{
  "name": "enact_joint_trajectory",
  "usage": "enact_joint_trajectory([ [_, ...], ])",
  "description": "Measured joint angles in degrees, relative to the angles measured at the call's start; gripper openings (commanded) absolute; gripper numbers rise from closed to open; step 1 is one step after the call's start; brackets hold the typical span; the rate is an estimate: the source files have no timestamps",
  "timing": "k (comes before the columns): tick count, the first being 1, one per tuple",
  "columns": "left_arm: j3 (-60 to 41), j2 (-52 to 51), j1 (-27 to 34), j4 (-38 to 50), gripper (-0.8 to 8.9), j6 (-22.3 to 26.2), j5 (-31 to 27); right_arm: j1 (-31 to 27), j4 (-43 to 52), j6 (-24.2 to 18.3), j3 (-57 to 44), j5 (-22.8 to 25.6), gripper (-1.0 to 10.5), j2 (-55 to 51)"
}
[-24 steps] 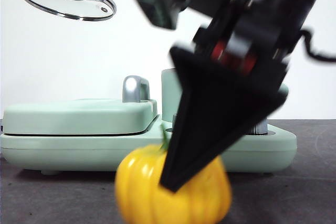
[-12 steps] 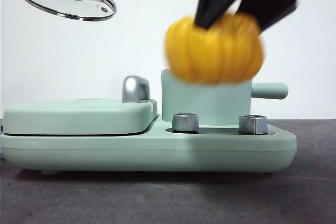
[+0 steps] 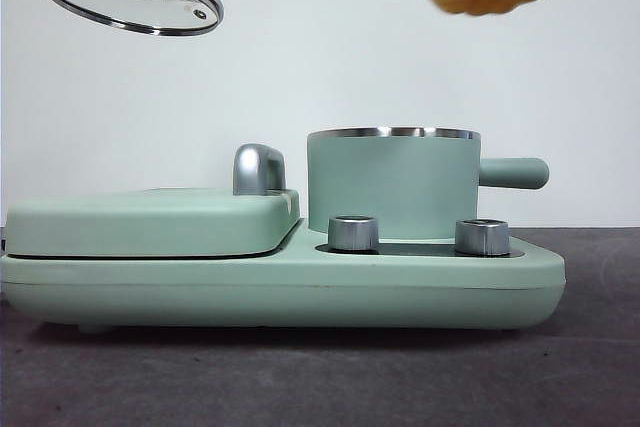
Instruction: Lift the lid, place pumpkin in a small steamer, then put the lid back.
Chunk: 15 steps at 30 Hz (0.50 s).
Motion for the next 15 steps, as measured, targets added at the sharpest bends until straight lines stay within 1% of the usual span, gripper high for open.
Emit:
enact_joint_trajectory([
  [5,0.00,0.00,0.00,0.02,0.10,-0.26,0.00,-4.90,-3.08,0.20,6.10,0.02,3.3,6.23],
  [15,0.00,0.00,0.00,0.00,0.10,-0.92,0.00,-11.06,-3.10,-3.56,20.15,0.02,3.3,20.57],
])
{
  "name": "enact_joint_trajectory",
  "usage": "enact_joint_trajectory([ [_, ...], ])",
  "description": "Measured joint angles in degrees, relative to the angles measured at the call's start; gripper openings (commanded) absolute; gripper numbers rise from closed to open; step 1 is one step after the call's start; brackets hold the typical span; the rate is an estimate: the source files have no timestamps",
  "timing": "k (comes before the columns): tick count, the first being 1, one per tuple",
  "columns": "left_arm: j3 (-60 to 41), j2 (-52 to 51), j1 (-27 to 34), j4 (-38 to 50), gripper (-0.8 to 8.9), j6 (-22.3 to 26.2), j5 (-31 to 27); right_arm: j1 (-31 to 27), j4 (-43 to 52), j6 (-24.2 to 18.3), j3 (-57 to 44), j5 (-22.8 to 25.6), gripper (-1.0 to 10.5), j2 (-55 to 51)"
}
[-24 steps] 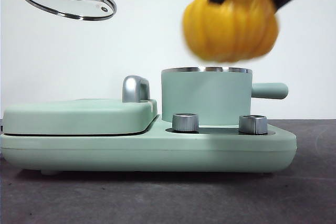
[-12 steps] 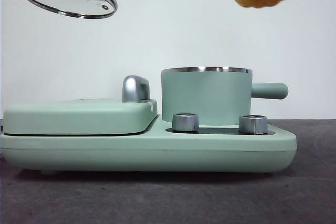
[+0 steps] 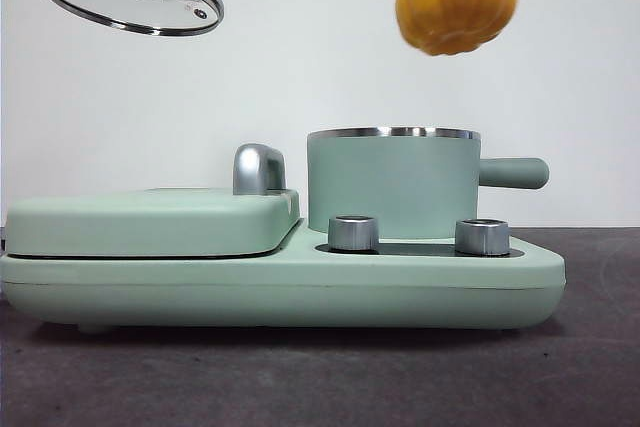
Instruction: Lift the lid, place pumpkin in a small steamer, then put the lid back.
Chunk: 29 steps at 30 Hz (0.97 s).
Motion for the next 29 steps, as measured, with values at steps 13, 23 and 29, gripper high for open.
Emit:
enact_joint_trajectory([
  [13,0.00,0.00,0.00,-0.04,0.10,-0.61,0.00,-2.51,1.05,-4.57,10.10,0.26,3.3,15.80],
  [23,0.00,0.00,0.00,-0.04,0.10,-0.61,0.00,-2.51,3.26,-6.25,10.16,2.97,3.4,23.45],
  [29,0.00,0.00,0.00,-0.04,0.10,-0.61,0.00,-2.51,3.26,-6.25,10.16,2.95,3.4,27.04],
])
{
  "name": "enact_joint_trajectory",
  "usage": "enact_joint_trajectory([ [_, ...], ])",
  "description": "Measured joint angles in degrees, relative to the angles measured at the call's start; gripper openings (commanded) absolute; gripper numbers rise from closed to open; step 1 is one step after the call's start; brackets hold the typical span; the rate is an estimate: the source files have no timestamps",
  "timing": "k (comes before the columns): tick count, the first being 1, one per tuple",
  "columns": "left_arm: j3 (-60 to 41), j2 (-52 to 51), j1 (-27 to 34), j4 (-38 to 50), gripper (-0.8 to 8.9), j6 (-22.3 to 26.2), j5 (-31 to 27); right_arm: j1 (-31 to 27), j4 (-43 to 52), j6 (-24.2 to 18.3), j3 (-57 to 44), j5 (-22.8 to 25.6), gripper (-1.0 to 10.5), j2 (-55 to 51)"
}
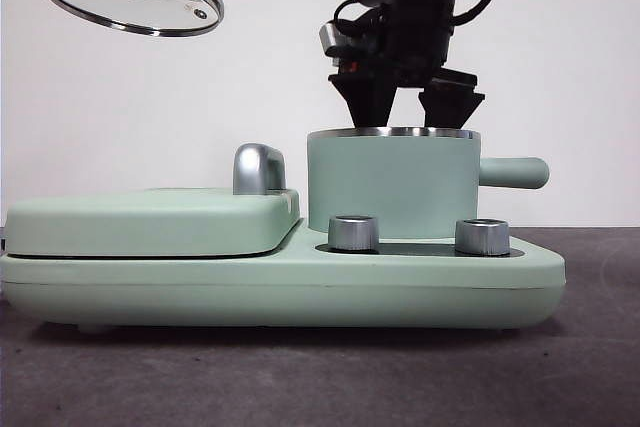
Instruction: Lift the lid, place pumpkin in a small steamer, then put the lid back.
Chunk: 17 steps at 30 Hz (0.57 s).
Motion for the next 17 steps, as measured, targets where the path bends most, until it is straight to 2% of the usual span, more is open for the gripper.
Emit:
enact_joint_trajectory([
  [15,0.00,0.02,0.00,0.00,0.10,0.00,0.00,0.02,2.36,0.00,0.72,-0.48,3.4,2.80],
  [17,0.00,0.00,0.00,0.00,0.10,0.00,0.00,0.17,2.51,0.00,0.74,-0.37,4.0,2.84],
])
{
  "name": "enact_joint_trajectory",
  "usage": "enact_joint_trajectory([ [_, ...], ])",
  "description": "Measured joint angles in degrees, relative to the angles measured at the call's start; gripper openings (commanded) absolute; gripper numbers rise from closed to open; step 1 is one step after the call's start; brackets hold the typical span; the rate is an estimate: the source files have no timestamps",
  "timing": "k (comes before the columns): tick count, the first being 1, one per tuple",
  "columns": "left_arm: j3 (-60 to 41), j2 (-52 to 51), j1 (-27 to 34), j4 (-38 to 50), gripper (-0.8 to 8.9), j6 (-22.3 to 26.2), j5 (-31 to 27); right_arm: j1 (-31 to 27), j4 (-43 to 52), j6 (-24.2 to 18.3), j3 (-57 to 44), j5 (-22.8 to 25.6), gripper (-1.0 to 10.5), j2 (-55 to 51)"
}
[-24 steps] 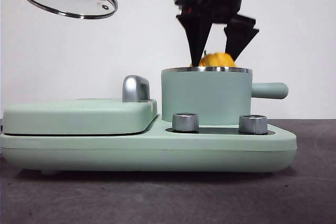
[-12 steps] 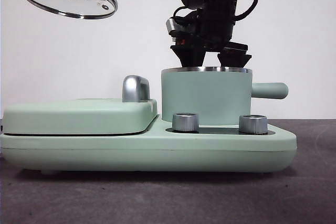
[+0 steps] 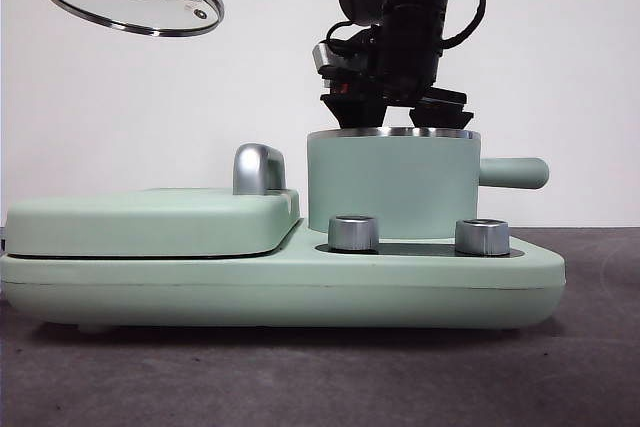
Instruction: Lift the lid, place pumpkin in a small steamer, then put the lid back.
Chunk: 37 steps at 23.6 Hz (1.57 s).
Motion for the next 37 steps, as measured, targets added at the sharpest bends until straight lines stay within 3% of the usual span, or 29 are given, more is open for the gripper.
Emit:
enact_joint_trajectory([
  [5,0.00,0.02,0.00,0.00,0.10,0.00,0.00,0.39,0.92,0.00,0.00,-0.07,4.6,0.24],
  [13,0.00,0.00,0.00,-0.02,0.10,0.00,0.00,0.44,1.57,0.00,-0.17,0.20,4.7,0.55],
  [19,0.00,0.00,0.00,-0.02,0.10,-0.02,0.00,0.44,2.86,0.68,-0.20,0.35,4.6,-8.83],
  [22,0.00,0.00,0.00,-0.07,0.10,-0.02,0.00,0.61,4.37,1.25,-0.20,0.33,3.7,-12.81],
  [27,0.00,0.02,0.00,-1.79,0.10,-0.02,0.00,1.07,8.09,1.55,-0.68,-0.24,3.6,-17.90],
  [37,0.00,0.00,0.00,-1.73,0.10,-0.02,0.00,1.25,22.95,2.95,-23.74,-1.18,3.6,-31.43],
])
